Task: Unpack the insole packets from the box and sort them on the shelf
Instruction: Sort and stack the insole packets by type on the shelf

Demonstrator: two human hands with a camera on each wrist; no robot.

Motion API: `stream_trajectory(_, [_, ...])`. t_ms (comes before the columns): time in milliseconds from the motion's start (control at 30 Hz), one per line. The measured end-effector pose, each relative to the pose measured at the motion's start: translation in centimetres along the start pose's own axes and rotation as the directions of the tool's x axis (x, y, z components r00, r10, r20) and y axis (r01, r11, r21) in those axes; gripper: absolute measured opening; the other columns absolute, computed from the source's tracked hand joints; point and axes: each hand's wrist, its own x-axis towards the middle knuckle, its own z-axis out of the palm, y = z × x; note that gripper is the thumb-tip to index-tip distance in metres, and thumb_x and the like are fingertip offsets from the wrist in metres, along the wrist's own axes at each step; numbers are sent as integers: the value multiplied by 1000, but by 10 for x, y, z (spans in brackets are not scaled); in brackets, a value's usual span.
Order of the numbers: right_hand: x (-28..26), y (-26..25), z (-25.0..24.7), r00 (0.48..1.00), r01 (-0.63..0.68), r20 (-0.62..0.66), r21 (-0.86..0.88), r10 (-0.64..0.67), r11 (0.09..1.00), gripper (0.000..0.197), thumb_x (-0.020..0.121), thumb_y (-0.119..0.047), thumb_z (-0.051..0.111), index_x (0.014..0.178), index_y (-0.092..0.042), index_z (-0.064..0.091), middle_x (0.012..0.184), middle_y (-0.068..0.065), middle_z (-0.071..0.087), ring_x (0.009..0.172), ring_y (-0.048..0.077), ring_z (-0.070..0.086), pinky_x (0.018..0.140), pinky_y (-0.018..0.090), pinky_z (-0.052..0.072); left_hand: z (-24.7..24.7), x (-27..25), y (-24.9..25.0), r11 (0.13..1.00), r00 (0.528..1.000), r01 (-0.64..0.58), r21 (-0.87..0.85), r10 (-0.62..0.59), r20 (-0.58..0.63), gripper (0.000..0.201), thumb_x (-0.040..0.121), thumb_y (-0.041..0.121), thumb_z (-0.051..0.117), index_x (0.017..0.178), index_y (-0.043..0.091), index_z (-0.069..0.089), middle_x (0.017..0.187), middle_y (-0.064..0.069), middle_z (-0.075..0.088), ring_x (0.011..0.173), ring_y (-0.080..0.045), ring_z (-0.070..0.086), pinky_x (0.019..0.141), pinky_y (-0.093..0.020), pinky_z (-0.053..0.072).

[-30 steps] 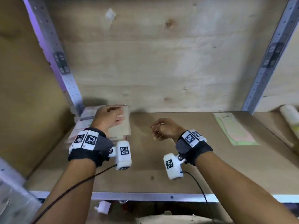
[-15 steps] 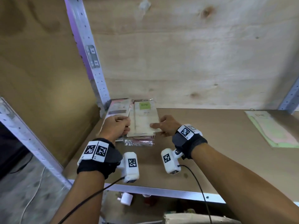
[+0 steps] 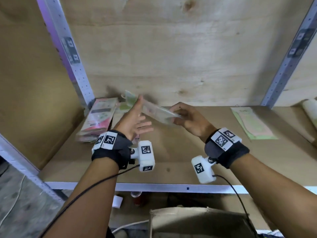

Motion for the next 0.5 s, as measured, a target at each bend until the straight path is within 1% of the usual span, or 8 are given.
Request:
stream_trajectory(67, [-10, 3, -16, 997, 61, 53, -128, -54, 990, 23, 84, 14, 62, 104, 3, 62, 97, 10, 64, 90, 20, 61, 78, 25, 49, 14, 2, -1, 990, 1000, 12, -141, -9, 25, 100, 53, 68, 84, 131, 15, 50, 121, -23, 57, 99, -41, 71, 80, -56, 59])
stream_trajectory(100, [-15, 5, -24, 995, 80, 79, -198, -66, 977, 27, 83, 13, 63, 106, 0, 64, 101, 7, 65, 93, 19, 62, 82, 27, 49, 20, 4, -1, 978, 1000, 7, -208, -2, 25, 93, 56, 61, 86, 128, 13, 52, 119, -26, 59, 96, -41, 72, 77, -54, 59])
stream_trajectory(167, [-24, 10, -38, 990, 78, 134, -310, -37, 948, 32, 81, 2, 71, 108, -14, 67, 107, -2, 66, 99, 13, 61, 82, 23, 48, 33, 6, -6, 964, 1000, -23, -265, 19, -18, 59, 75, 40, 83, 117, 7, 58, 116, -28, 64, 90, -33, 74, 70, -43, 61])
stream_trajectory(233, [-33, 13, -51, 984, -5, 165, -356, 68, 935, 33, 79, -24, 80, 108, -32, 67, 114, -14, 63, 107, 4, 58, 84, 16, 44, 44, 10, -15, 975, 997, -33, -218, 19, -70, 24, 91, 22, 70, 106, 4, 61, 114, -23, 68, 84, -25, 75, 60, -34, 60])
stream_trajectory(267, [-37, 15, -56, 981, -58, 155, -353, 120, 934, 35, 76, -36, 82, 107, -39, 67, 116, -19, 62, 111, 1, 56, 87, 15, 42, 49, 12, -20, 980, 997, -30, -196, 15, -74, 18, 94, 18, 66, 105, 5, 61, 113, -20, 69, 85, -22, 74, 58, -31, 60])
stream_trajectory(367, [-47, 29, -75, 983, -169, 19, -261, 180, 950, 36, 77, -49, 78, 110, -41, 65, 117, -23, 61, 116, 0, 55, 94, 22, 44, 65, 15, -32, 988, 1000, -28, -152, 27, -10, 30, 93, 17, 67, 120, 9, 61, 115, -14, 72, 95, -22, 73, 64, -31, 61])
stream_trajectory(433, [-54, 41, -83, 973, -228, -60, -144, 222, 963, 36, 81, -47, 76, 113, -33, 66, 116, -13, 67, 110, 5, 62, 93, 25, 49, 74, 14, -36, 993, 998, -28, -116, 34, 56, 36, 91, 19, 70, 125, 11, 60, 115, -11, 73, 104, -23, 71, 73, -33, 62])
stream_trajectory(500, [-59, 50, -92, 957, -281, -73, -3, 280, 960, 34, 84, -36, 76, 114, -23, 66, 112, -2, 72, 105, 12, 68, 86, 25, 53, 86, 16, -44, 997, 994, -7, -78, 16, 107, 37, 91, 21, 70, 125, 11, 61, 113, -10, 74, 108, -24, 70, 78, -32, 62])
